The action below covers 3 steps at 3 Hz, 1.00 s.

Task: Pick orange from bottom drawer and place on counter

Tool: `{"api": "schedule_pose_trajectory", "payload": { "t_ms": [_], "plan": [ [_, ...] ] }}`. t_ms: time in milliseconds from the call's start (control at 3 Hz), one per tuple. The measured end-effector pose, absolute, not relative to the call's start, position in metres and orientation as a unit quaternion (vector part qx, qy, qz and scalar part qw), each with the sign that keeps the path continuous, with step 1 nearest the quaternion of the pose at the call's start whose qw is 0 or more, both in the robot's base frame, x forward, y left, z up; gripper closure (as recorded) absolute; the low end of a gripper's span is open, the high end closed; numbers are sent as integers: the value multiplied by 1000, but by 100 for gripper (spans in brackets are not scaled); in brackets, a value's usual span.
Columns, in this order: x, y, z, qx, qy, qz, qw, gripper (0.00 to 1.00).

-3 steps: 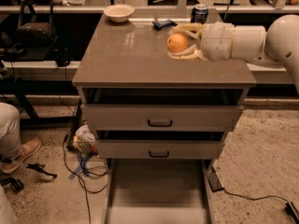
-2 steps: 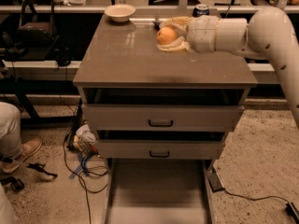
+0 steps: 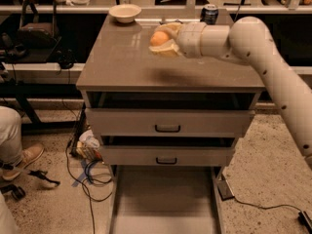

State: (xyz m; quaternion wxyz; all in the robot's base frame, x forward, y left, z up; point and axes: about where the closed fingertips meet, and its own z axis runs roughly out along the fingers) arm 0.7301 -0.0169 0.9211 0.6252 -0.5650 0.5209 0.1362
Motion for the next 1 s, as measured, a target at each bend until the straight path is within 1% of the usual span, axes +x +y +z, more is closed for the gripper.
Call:
{"api": "schedule_pose_trajectory", "payload": {
  "t_ms": [333,667,1000],
  "plan": [
    [745,-5,885,-514,565,186,619,100],
    [755,-2,871,-494,582,209,611,100],
    [767,-3,865,-480,597,227,601,82]
  ]
}}
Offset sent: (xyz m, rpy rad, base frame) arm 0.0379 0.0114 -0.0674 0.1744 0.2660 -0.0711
